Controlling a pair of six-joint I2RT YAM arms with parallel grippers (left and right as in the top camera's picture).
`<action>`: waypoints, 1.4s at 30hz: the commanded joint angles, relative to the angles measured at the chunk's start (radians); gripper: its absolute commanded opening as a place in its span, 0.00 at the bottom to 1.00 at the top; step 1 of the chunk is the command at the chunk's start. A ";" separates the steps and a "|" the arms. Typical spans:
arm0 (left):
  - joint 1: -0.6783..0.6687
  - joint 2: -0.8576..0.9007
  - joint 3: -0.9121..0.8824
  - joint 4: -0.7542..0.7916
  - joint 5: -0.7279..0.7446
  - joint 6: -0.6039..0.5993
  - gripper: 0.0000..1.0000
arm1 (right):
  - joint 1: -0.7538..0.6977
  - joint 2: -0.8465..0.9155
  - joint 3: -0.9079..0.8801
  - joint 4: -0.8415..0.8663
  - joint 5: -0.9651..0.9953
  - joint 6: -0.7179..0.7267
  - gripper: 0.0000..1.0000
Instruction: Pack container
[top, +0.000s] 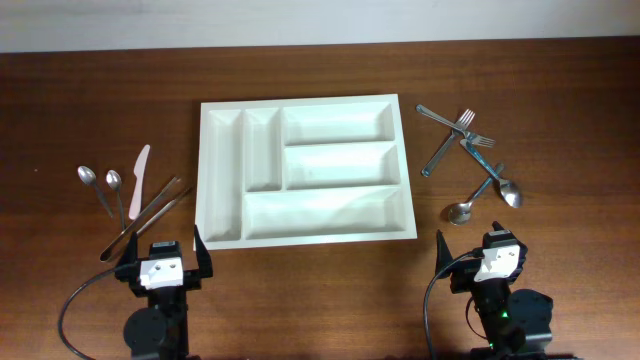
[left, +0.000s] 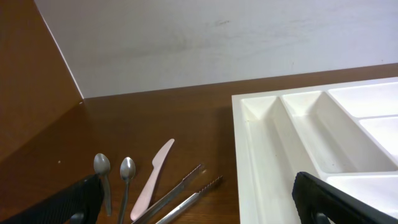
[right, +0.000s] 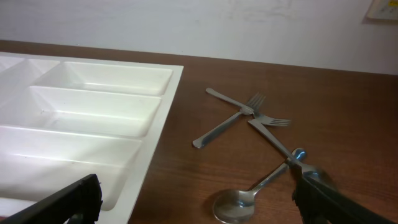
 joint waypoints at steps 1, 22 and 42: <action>-0.002 -0.008 -0.003 -0.002 -0.007 0.012 0.99 | 0.005 -0.011 -0.009 0.003 0.020 0.007 0.99; -0.002 -0.007 -0.003 -0.002 -0.007 0.012 0.99 | 0.005 -0.011 -0.009 0.005 0.021 0.007 0.99; -0.002 -0.007 -0.003 -0.002 -0.007 0.012 0.99 | 0.005 0.079 0.215 -0.029 -0.072 0.297 0.99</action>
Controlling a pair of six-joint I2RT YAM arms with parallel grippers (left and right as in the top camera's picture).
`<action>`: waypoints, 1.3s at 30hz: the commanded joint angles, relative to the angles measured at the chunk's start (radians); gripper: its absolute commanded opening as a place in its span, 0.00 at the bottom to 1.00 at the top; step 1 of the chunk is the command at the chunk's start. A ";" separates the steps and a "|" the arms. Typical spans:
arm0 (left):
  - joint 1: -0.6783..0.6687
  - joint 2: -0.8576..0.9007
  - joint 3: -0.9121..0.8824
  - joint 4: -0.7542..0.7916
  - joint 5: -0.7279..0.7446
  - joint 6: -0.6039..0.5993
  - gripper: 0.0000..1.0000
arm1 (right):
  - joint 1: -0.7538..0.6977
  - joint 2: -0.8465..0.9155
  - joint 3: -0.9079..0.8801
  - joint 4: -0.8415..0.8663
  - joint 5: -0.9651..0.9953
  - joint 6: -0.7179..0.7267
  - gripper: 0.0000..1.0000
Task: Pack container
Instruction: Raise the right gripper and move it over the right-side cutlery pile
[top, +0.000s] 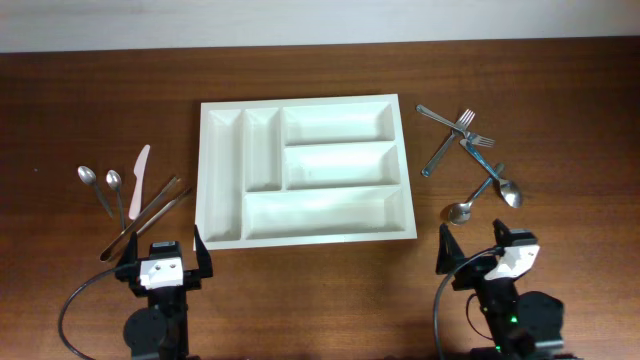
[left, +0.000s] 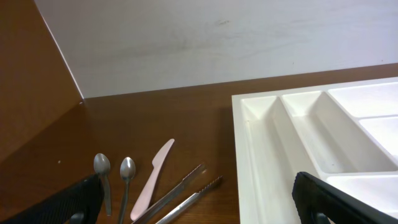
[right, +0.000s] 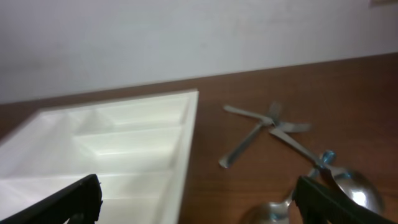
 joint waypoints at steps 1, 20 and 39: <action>-0.002 -0.008 -0.003 -0.002 -0.007 0.013 0.99 | 0.005 0.079 0.147 -0.046 -0.033 0.050 0.99; -0.002 -0.007 -0.003 -0.002 -0.007 0.013 0.99 | 0.005 1.346 1.551 -0.942 -0.044 -0.109 0.99; -0.002 -0.007 -0.003 -0.002 -0.007 0.013 0.99 | -0.130 1.720 1.603 -0.993 0.353 -0.172 0.99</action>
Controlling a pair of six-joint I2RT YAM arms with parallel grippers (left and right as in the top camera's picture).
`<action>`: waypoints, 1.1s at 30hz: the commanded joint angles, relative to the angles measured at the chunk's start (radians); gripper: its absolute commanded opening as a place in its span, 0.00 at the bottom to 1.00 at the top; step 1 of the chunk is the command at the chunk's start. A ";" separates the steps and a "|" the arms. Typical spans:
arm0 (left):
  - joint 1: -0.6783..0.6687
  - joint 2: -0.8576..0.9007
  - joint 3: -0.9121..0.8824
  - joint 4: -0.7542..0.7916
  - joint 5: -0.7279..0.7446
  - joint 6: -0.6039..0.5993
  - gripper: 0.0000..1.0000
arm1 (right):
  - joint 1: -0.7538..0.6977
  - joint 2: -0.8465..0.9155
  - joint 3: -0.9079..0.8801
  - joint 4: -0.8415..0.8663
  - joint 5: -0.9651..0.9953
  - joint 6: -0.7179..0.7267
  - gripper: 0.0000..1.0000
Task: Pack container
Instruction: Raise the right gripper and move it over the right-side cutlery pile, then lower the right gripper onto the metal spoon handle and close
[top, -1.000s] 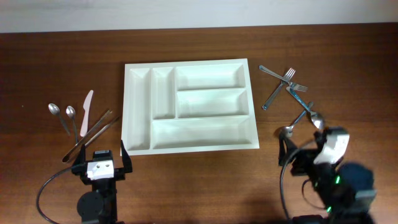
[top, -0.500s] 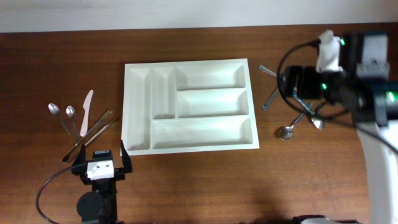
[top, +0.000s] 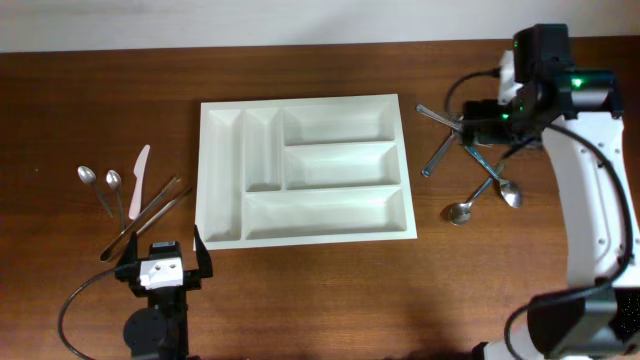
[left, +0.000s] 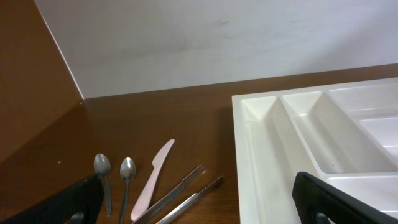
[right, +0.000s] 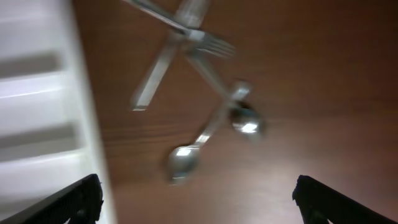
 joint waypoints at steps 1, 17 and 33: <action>-0.002 -0.006 -0.003 -0.002 -0.006 0.012 0.99 | -0.051 0.055 0.017 0.006 0.125 -0.033 0.99; -0.002 -0.006 -0.003 -0.002 -0.006 0.012 0.99 | -0.155 0.281 0.017 0.100 -0.196 -0.383 0.99; -0.002 -0.006 -0.003 -0.002 -0.006 0.012 0.99 | -0.155 0.424 0.016 0.117 -0.377 -0.628 0.97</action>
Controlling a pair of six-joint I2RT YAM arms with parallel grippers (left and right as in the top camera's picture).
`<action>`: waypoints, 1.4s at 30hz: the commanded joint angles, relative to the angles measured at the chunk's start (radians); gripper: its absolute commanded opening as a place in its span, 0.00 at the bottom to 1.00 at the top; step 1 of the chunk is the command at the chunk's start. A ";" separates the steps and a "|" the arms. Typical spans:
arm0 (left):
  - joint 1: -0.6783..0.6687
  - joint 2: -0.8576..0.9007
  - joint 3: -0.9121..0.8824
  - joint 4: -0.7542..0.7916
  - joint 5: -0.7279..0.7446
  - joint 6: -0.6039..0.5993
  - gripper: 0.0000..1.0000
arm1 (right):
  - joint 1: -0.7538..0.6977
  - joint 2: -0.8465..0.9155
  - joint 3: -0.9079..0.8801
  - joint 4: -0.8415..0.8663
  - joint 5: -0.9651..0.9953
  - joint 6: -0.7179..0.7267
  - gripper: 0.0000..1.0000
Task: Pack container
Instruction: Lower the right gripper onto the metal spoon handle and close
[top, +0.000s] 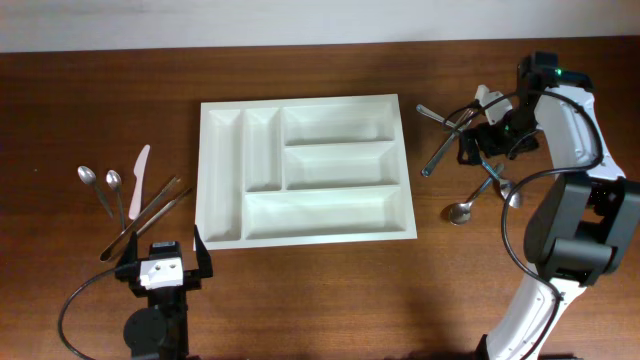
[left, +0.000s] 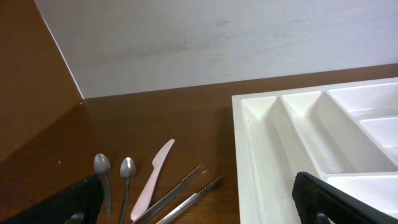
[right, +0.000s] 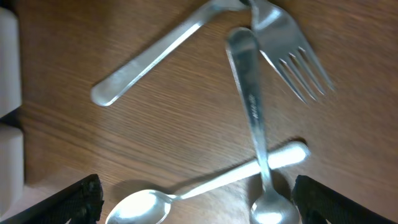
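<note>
The white cutlery tray (top: 205, 170) lies mid-table with all its compartments bare. Right of it, two crossed forks (top: 455, 130) and two crossed spoons (top: 485, 195) lie on the wood. My right gripper (top: 483, 150) hangs open close above them. Its wrist view shows a fork head (right: 292, 59), a spoon handle (right: 249, 106) and a second spoon's bowl (right: 143, 208) under the gripper (right: 196, 208). Nothing is held. My left gripper (top: 163, 270) rests open at the front left. Left of the tray lie two spoons (left: 101, 167), a pink knife (left: 155, 177) and tongs (left: 180, 196).
The tray's near left rim (left: 249, 155) stands just right of the left cutlery group. A pale wall runs along the back of the table. The right arm's links reach from the front right edge up the table's right side.
My right gripper was higher over the right cutlery with the tray edge in its view. Now it sits low and close over the crossed spoons and forks. The left arm has not moved.
Both grippers rested open at the front edge, facing the tray. The right one then turned slightly at its rest place. After that it was out above the right cutlery pile, and now it hangs just over it, open. No cutlery has shifted.
</note>
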 joint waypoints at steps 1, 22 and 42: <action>-0.002 -0.006 -0.003 -0.002 -0.007 0.013 0.99 | 0.000 0.035 0.016 0.005 -0.072 -0.072 0.97; -0.002 -0.006 -0.003 -0.002 -0.007 0.013 0.99 | -0.002 0.151 0.011 0.049 -0.056 -0.071 0.94; -0.002 -0.006 -0.003 -0.002 -0.007 0.013 0.99 | -0.058 0.151 0.011 0.078 -0.013 -0.037 0.95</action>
